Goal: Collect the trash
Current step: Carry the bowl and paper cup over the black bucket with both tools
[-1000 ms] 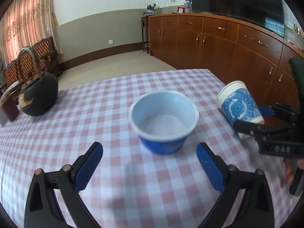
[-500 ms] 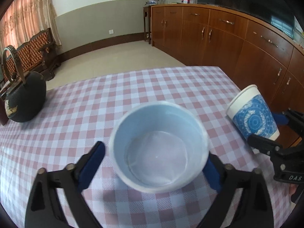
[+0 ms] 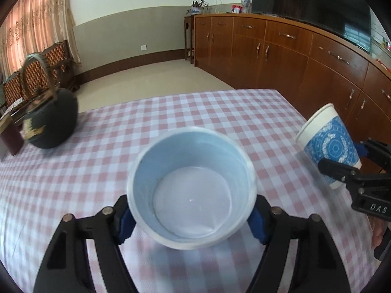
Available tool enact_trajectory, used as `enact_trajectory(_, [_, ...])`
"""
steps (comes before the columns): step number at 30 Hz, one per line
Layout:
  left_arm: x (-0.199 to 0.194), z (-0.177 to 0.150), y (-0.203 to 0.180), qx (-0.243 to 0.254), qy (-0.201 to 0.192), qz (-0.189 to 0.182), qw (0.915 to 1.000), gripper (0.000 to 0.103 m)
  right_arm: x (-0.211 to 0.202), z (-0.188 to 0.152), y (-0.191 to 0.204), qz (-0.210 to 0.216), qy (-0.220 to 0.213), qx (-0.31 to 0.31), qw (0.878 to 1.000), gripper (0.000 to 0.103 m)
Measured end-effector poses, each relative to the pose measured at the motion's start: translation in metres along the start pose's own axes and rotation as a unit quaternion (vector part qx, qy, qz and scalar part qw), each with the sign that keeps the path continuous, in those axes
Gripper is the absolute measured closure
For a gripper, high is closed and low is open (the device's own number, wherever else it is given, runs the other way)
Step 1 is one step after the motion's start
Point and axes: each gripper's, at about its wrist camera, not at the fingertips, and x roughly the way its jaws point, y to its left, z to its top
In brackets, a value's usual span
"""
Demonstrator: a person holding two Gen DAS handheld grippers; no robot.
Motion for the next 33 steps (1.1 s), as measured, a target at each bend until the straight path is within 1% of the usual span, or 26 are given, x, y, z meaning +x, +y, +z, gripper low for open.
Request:
enact_trajectory(4, [-0.025,-0.021,-0.001,0.006,-0.006,0.003,1.0000,0.028,-0.030,-0.017,0.016,-0.015,-0.012,0.003,1.000,0.041])
enact_trajectory(7, [-0.041,-0.033,-0.001,-0.005,-0.004,-0.003,1.0000,0.028,-0.048,-0.030,0.028,-0.023,-0.015,0.005,1.000,0.041])
enact_trajectory(12, [-0.074,-0.051,-0.006,-0.005,-0.010,-0.010,0.9999,0.028,-0.086,-0.055,0.042,-0.033,-0.026,0.013,0.999,0.041])
enact_trajectory(20, [-0.124,-0.077,-0.017,0.007,-0.022,-0.024,0.9995,0.028,-0.148,-0.092,0.047,-0.052,-0.035,0.037,0.997,0.041])
enact_trajectory(27, [-0.155,-0.094,-0.029,0.017,-0.031,-0.043,0.9985,0.028,-0.189,-0.121,0.049,-0.070,-0.037,0.055,0.995,0.041])
enact_trajectory(33, [-0.182,-0.103,-0.049,0.037,-0.044,-0.059,0.9966,0.028,-0.218,-0.143,0.053,-0.084,-0.040,0.064,0.994,0.041])
